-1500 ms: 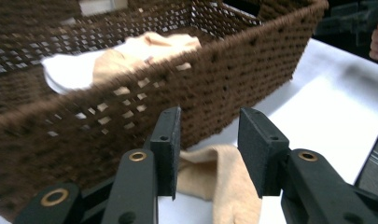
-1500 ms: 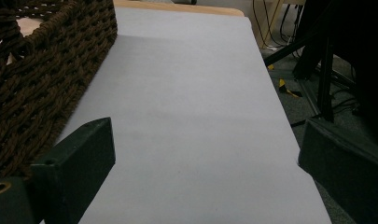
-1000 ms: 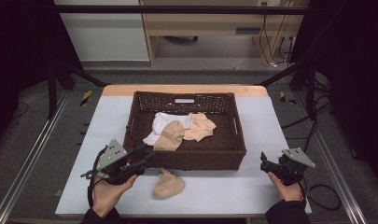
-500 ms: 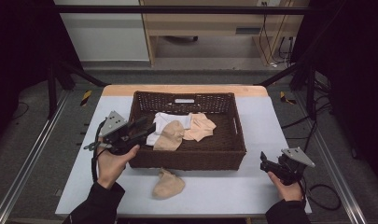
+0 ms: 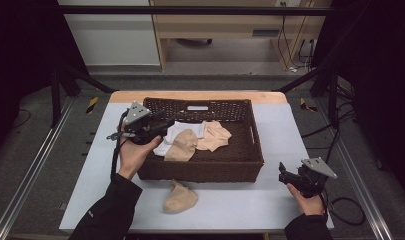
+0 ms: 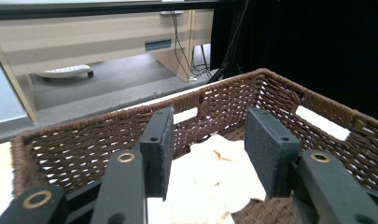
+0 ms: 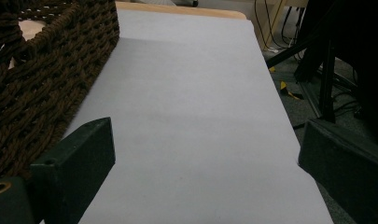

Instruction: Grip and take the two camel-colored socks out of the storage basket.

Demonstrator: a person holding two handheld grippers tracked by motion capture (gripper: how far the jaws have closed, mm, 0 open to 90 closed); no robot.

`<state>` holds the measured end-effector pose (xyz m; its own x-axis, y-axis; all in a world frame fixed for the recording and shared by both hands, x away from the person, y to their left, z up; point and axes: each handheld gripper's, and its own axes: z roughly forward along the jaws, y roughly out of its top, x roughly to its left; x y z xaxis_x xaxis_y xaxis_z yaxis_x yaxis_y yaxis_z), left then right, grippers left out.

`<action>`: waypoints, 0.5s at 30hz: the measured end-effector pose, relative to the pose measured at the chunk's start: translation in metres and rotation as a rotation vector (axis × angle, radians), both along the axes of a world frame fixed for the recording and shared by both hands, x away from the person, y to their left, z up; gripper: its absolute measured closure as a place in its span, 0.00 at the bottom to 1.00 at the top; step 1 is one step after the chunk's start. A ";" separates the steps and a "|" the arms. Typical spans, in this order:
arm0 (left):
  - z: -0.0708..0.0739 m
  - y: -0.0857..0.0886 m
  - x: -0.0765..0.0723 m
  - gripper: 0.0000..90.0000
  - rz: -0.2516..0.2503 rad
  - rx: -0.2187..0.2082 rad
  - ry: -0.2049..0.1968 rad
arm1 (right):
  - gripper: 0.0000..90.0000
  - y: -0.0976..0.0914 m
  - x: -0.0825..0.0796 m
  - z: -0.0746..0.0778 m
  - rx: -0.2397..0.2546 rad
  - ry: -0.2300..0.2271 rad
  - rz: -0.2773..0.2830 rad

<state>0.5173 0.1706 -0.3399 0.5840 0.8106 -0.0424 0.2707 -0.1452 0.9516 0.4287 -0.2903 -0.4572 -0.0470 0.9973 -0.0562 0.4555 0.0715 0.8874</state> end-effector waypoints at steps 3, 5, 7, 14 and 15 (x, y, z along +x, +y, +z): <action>-0.007 -0.007 0.014 0.58 0.016 0.036 0.004 | 0.05 0.000 0.000 0.000 0.004 0.001 0.000; -0.012 -0.010 0.020 0.57 0.024 0.050 0.013 | 0.05 0.000 0.001 0.000 0.005 0.000 0.000; -0.017 -0.013 0.026 0.57 0.028 0.069 0.025 | 0.05 0.000 0.001 0.000 0.007 0.000 -0.001; -0.039 -0.021 0.046 0.53 0.029 0.125 0.082 | 0.05 0.000 0.001 0.000 0.007 -0.001 0.000; -0.039 -0.021 0.046 0.52 0.029 0.125 0.082 | 0.05 0.000 0.001 0.000 0.006 -0.001 0.001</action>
<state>0.5629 0.1491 -0.3787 0.5593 0.8288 0.0129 0.3529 -0.2521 0.9010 0.4297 -0.2907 -0.4574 -0.0479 0.9976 -0.0507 0.4542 0.0669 0.8884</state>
